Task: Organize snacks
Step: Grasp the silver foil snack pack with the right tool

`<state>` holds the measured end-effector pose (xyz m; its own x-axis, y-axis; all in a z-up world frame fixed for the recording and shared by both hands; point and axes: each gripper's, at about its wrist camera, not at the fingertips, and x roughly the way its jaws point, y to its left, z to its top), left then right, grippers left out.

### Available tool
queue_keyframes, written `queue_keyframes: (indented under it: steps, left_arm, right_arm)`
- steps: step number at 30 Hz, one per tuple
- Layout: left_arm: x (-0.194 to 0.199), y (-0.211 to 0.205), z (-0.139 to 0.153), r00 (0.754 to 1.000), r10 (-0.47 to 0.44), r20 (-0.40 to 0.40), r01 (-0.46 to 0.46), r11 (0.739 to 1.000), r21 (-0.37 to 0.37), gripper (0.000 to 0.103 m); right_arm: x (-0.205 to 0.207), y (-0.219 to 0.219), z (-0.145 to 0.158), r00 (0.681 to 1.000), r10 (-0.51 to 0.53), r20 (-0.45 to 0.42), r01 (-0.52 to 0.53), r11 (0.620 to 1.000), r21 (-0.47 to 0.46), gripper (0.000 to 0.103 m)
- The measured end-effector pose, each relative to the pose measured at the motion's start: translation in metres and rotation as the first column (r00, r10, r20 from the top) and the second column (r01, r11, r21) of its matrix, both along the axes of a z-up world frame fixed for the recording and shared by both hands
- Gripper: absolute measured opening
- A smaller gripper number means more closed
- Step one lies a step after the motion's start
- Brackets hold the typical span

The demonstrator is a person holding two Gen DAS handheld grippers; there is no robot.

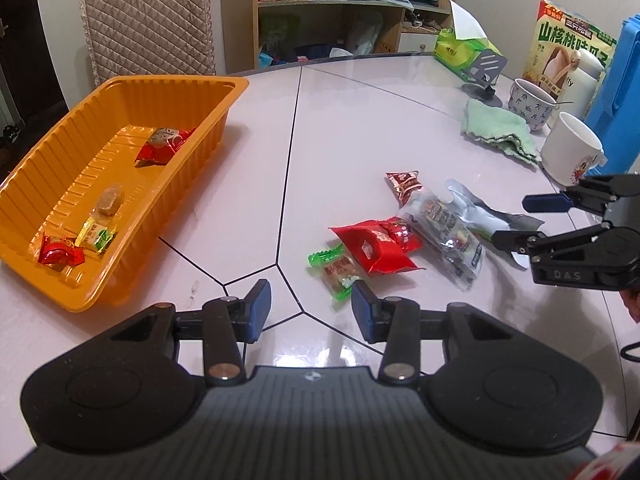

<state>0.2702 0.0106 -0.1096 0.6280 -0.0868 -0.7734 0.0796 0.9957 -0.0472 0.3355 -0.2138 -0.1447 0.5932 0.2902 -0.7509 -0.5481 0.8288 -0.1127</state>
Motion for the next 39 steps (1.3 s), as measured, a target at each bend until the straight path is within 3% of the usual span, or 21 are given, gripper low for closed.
queue_keyframes:
  steps: [7, 10, 15, 22, 33, 37, 39]
  left_arm:
    - [0.007, 0.001, -0.007, 1.0, 0.003, -0.012, -0.003, 1.0, 0.0, 0.04]
    - [0.011, 0.002, -0.009, 1.0, 0.005, -0.014, -0.005, 1.0, -0.005, 0.04]
    - [0.018, 0.0, -0.012, 1.0, 0.001, -0.015, -0.001, 1.0, -0.007, 0.04]
    - [0.031, -0.007, -0.015, 1.0, -0.009, -0.017, 0.009, 1.0, -0.029, 0.04]
    - [0.041, -0.016, -0.029, 0.999, 0.005, -0.051, -0.005, 1.0, -0.005, 0.038]
    - [0.037, -0.013, -0.03, 0.998, 0.001, -0.055, -0.001, 1.0, 0.001, 0.023]
    - [0.036, -0.013, -0.03, 0.999, -0.01, -0.046, 0.011, 1.0, 0.014, 0.023]
  right_arm:
    - [0.014, 0.01, -0.01, 0.999, 0.049, -0.017, -0.05, 0.998, -0.026, 0.056]
    - [0.016, 0.008, -0.011, 0.998, 0.041, -0.044, -0.041, 0.999, 0.012, 0.038]
    - [0.017, 0.002, -0.009, 0.996, -0.051, -0.067, 0.054, 0.997, 0.052, 0.033]
    - [0.012, -0.023, -0.005, 0.966, -0.212, -0.151, 0.235, 0.959, 0.157, 0.032]
    - [-0.002, -0.041, -0.002, 0.934, -0.3, -0.194, 0.337, 0.92, 0.202, 0.032]
    - [-0.002, -0.041, -0.002, 0.931, -0.305, -0.199, 0.343, 0.918, 0.2, 0.032]
    - [-0.001, -0.04, -0.003, 0.932, -0.302, -0.201, 0.341, 0.919, 0.197, 0.032]
